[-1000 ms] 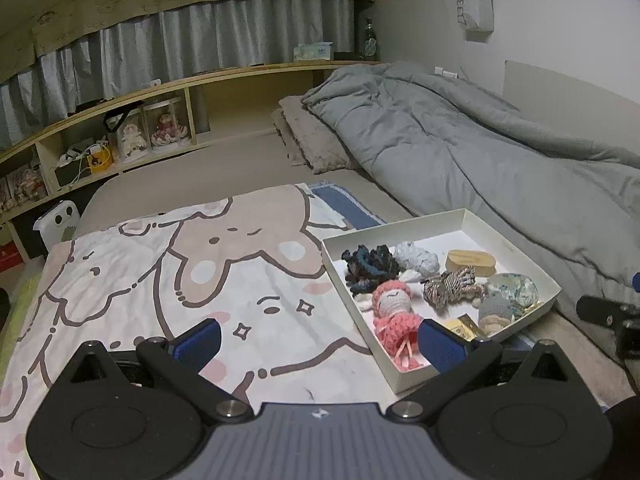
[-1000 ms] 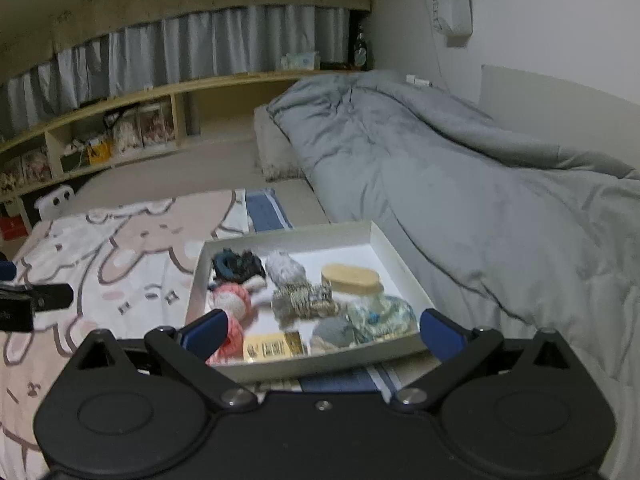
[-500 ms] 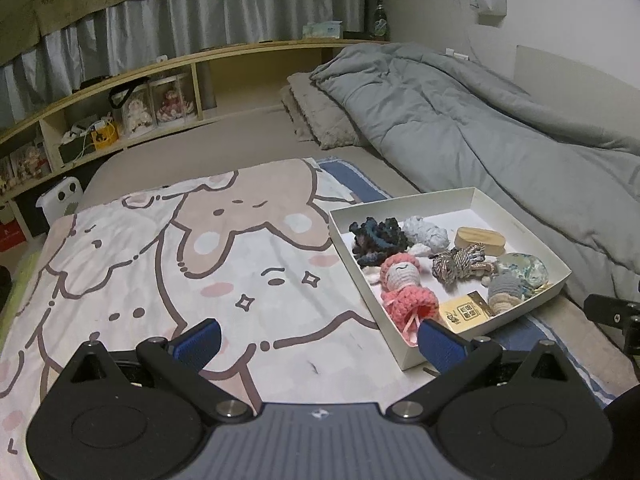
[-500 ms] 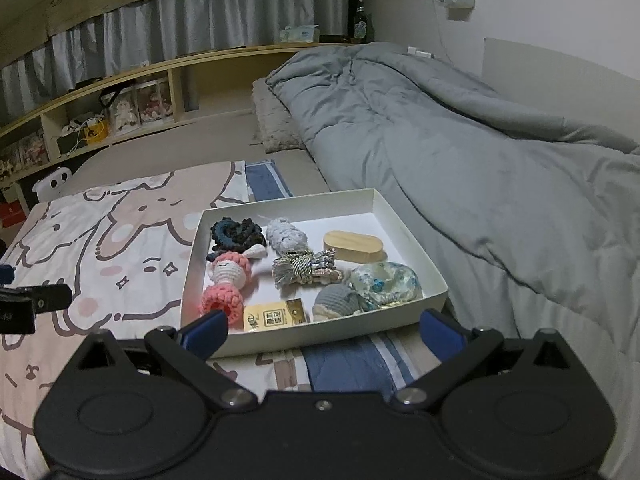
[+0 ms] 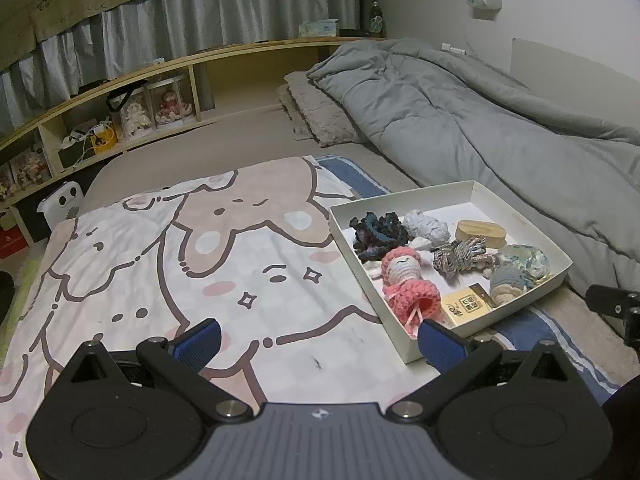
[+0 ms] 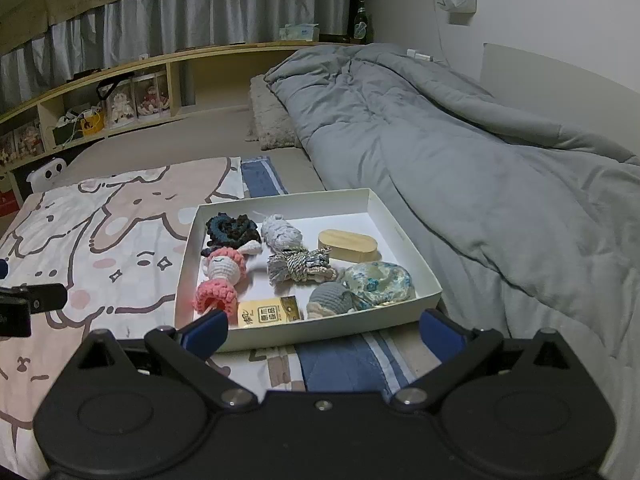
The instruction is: Organize objects
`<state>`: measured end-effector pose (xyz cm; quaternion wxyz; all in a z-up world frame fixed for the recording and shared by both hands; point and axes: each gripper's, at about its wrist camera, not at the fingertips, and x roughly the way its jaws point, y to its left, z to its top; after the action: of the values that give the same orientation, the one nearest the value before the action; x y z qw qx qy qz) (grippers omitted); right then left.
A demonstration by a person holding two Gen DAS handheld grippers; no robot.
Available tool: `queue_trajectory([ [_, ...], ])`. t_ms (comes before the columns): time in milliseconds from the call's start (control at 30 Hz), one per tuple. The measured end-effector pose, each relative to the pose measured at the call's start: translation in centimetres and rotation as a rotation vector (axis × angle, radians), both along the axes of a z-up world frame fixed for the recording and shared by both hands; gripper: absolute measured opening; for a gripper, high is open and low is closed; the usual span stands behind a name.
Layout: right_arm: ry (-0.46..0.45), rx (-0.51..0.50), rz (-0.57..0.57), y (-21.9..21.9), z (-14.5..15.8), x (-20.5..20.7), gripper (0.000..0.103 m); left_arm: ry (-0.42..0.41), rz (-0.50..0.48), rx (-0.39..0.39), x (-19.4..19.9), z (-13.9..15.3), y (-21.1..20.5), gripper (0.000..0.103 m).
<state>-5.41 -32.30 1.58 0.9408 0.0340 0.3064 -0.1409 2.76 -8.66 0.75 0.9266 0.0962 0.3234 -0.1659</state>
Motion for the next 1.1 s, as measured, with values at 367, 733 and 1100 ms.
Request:
queue_trajectory([
  [367, 0.003, 0.005, -0.004, -0.11, 0.05, 0.00, 0.103, 0.004, 0.006, -0.009, -0.09, 0.13, 0.20, 0.103],
  [733, 0.002, 0.007, -0.004, -0.11, 0.06, -0.04, 0.103, 0.006, 0.007, -0.009, -0.07, 0.10, 0.24, 0.103],
  [1100, 0.002, 0.007, -0.004, -0.08, 0.09, -0.04, 0.103, 0.008, 0.008, -0.012, -0.07, 0.07, 0.26, 0.103],
])
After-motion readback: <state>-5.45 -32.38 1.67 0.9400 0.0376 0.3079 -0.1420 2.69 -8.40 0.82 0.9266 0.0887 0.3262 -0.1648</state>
